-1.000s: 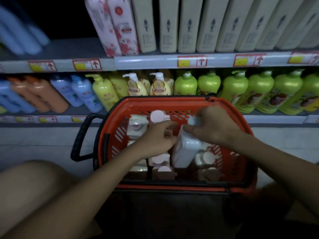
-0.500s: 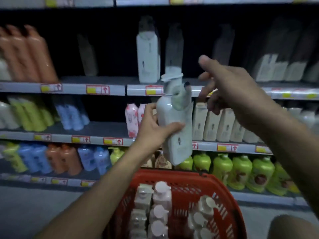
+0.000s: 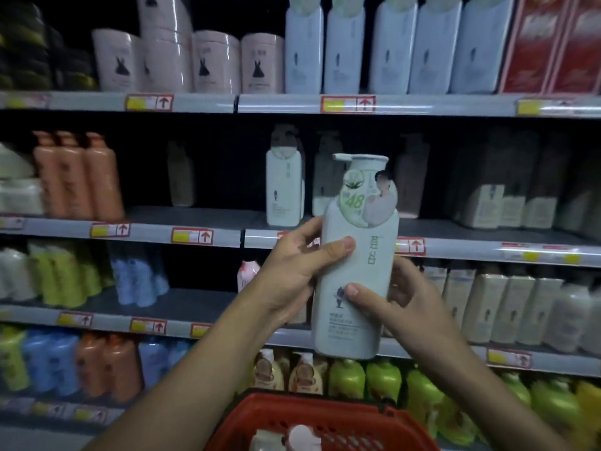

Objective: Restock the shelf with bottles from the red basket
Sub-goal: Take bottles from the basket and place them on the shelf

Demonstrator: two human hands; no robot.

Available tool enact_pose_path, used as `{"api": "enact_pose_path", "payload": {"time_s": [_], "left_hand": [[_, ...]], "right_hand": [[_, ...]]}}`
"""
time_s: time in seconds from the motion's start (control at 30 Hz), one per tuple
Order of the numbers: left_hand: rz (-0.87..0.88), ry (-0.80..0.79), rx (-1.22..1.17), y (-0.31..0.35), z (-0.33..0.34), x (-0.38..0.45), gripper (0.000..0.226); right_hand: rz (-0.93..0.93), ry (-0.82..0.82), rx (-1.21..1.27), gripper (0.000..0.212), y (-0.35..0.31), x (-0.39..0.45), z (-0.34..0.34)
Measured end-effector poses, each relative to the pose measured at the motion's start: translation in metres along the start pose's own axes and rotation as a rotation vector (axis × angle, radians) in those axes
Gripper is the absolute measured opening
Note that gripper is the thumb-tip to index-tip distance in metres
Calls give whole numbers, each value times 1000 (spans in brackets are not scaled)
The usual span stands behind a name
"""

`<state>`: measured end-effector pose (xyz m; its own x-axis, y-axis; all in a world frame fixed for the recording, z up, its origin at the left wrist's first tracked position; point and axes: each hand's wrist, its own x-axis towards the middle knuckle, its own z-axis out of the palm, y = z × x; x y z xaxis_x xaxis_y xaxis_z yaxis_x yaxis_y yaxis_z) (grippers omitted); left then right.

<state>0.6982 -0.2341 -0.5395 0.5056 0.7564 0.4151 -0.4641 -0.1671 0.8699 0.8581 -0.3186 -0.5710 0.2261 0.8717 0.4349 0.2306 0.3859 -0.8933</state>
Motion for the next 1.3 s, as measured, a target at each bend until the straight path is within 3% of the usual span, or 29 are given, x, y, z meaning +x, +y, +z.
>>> {"api": "enact_pose_path", "payload": {"time_s": [0.13, 0.23, 0.4, 0.73, 0.87, 1.0, 1.13, 1.3], "left_hand": [[-14, 12, 158, -20, -2, 20, 51], [27, 134, 380, -35, -8, 36, 54], [105, 222, 545, -47, -15, 80, 64], [375, 389, 540, -22, -29, 184, 49], [409, 480, 615, -28, -43, 211, 50], [363, 446, 721, -35, -56, 222, 52], [321, 488, 816, -45, -67, 232, 48], [303, 588, 868, -54, -72, 239, 47]], "right_hand": [[17, 67, 73, 55, 21, 15, -9], [0, 121, 103, 54, 33, 35, -13], [-108, 160, 74, 42, 39, 95, -20], [-290, 148, 142, 43, 27, 223, -6], [-260, 108, 123, 47, 41, 265, 4], [-238, 89, 23, 64, 63, 286, 5], [-178, 59, 33, 52, 79, 297, 6], [-118, 43, 10, 54, 78, 312, 9]]}}
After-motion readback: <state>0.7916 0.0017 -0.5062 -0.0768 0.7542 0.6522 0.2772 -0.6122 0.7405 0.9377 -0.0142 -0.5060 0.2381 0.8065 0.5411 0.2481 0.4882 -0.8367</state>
